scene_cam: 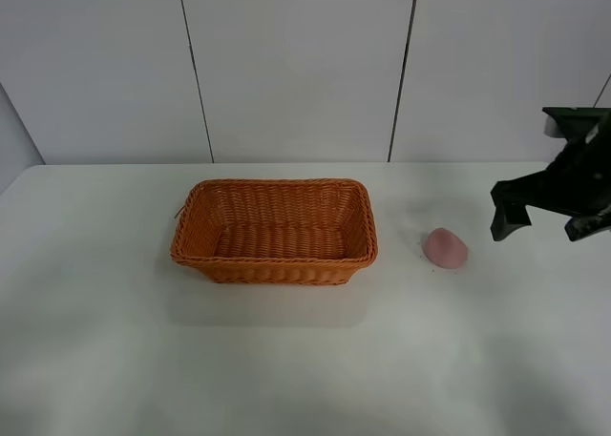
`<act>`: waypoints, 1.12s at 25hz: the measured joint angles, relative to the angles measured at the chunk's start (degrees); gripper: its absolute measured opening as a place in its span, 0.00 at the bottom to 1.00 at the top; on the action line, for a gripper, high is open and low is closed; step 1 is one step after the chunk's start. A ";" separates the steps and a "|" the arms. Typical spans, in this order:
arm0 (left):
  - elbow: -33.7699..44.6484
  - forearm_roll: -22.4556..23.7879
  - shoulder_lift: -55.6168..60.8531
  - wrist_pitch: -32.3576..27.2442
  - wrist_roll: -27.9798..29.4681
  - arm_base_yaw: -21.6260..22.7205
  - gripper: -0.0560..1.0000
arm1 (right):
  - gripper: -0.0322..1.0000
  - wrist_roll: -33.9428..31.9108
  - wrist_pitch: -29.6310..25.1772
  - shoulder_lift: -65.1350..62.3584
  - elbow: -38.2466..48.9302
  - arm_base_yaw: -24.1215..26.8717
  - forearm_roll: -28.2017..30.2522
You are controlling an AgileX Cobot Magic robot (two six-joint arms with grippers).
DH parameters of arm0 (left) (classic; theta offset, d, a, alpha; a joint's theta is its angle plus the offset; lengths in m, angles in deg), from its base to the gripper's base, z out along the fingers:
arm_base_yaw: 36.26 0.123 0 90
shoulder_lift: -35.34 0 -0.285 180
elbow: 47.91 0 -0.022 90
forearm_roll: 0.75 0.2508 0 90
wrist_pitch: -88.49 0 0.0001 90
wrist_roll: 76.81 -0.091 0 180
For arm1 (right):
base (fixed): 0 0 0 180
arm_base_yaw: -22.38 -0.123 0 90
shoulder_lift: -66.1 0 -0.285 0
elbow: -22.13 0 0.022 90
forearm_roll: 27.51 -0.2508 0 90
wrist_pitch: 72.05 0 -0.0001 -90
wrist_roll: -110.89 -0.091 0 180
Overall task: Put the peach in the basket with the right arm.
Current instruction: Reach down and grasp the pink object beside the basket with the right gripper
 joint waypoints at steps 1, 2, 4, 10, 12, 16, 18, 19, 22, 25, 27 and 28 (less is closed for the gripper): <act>0.00 0.00 0.00 0.00 0.00 0.00 0.99 | 0.68 0.00 0.00 2.58 -2.77 0.00 0.00; 0.00 0.00 0.00 0.00 0.00 0.00 0.99 | 0.68 0.00 0.00 5.53 -5.42 0.00 0.00; 0.00 0.00 0.00 0.00 0.00 0.00 0.99 | 0.68 0.11 0.00 10.51 -10.00 0.00 0.00; 0.00 0.00 0.00 0.00 0.00 0.00 0.99 | 0.68 1.62 -1.53 21.02 -19.32 -0.20 -1.07; 0.00 0.00 0.00 0.00 0.00 0.00 0.99 | 0.68 2.36 -1.67 22.29 -19.97 -0.91 -1.21; 0.00 0.00 0.00 0.00 0.00 0.00 0.99 | 0.68 2.96 -1.56 23.17 -20.03 -2.81 -1.60; 0.00 0.00 0.00 0.00 0.00 0.00 0.99 | 0.68 3.07 -1.27 23.17 -20.03 -3.88 -1.60; 0.00 0.00 0.00 0.00 0.00 0.00 0.99 | 0.68 3.07 -1.01 23.17 -20.03 -4.22 -1.54; 0.00 0.00 0.00 0.00 0.00 0.00 0.99 | 0.68 3.07 0.31 23.17 -20.03 -4.68 -1.43; 0.00 0.00 0.00 0.00 0.00 0.00 0.99 | 0.68 3.07 1.79 23.17 -20.03 -4.68 -0.76; 0.00 0.00 0.00 0.00 0.00 0.00 0.99 | 0.68 3.07 2.81 23.35 -20.09 -4.68 -0.55; 0.00 0.00 0.00 0.00 0.00 0.00 0.99 | 0.68 3.07 3.09 23.58 -20.08 -4.68 -0.55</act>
